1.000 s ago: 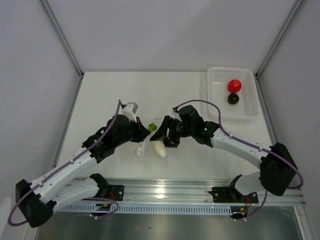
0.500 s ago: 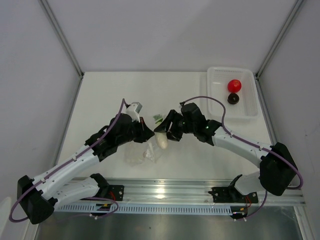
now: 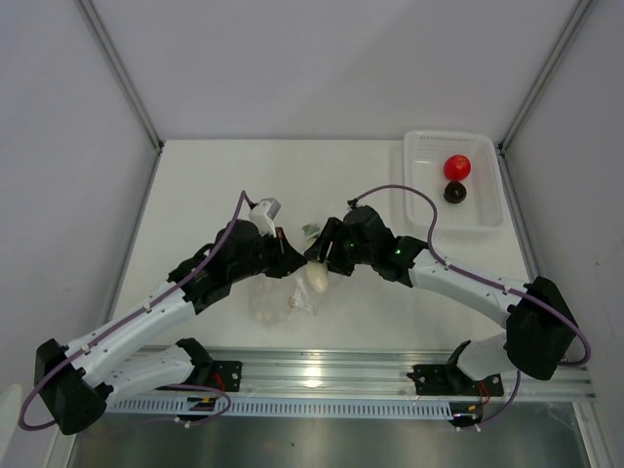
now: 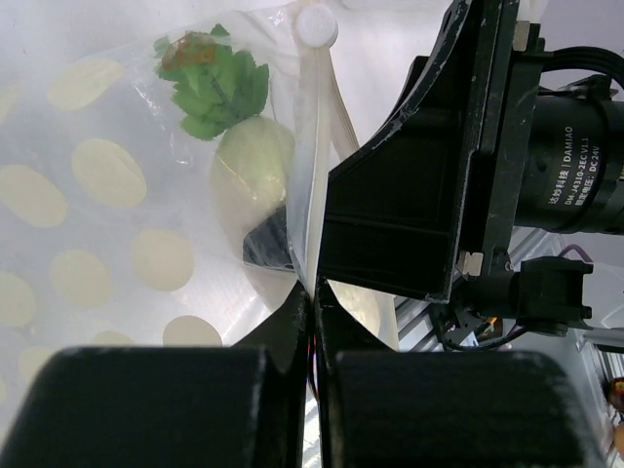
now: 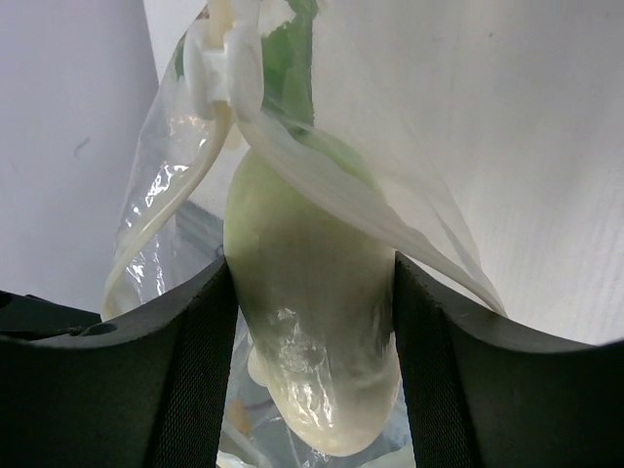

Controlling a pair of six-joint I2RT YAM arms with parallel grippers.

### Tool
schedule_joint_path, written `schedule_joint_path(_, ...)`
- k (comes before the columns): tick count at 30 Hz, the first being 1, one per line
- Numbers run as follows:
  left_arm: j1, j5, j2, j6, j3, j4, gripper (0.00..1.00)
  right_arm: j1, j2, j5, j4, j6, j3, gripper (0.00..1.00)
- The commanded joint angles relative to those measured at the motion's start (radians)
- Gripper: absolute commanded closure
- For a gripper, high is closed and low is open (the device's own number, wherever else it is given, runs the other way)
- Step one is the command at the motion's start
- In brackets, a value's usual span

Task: Place the food in the zip-top bag and seal the zipper
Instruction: Place the fake vegetable in the zipper food storage bag.

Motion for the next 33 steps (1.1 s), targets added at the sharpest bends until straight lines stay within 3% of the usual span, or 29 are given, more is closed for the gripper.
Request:
schedule_joint_path(1, -0.01, 0.022, 0.003, -0.021, 0.044, 0.047, 1.0, 0.009, -0.006, 0.056, -0.024, -0.068, 0.055, 0.53)
schedule_joint_path(2, -0.01, 0.02, 0.003, -0.021, 0.044, 0.046, 0.99, 0.011, -0.008, 0.057, -0.046, -0.088, 0.059, 0.42)
schedule_joint_path(9, -0.01, 0.022, 0.0, -0.033, 0.031, 0.053, 0.99, 0.011, -0.022, 0.03, -0.093, -0.173, 0.078, 0.28)
schedule_joint_path(19, -0.01, 0.003, 0.007, -0.033, 0.039, 0.043, 0.99, 0.011, -0.095, 0.072, -0.145, -0.209, 0.061, 0.26)
schedule_joint_path(33, -0.009, -0.069, -0.002, -0.047, 0.039, -0.019, 0.99, 0.011, -0.309, 0.049, -0.159, -0.347, 0.013, 0.32)
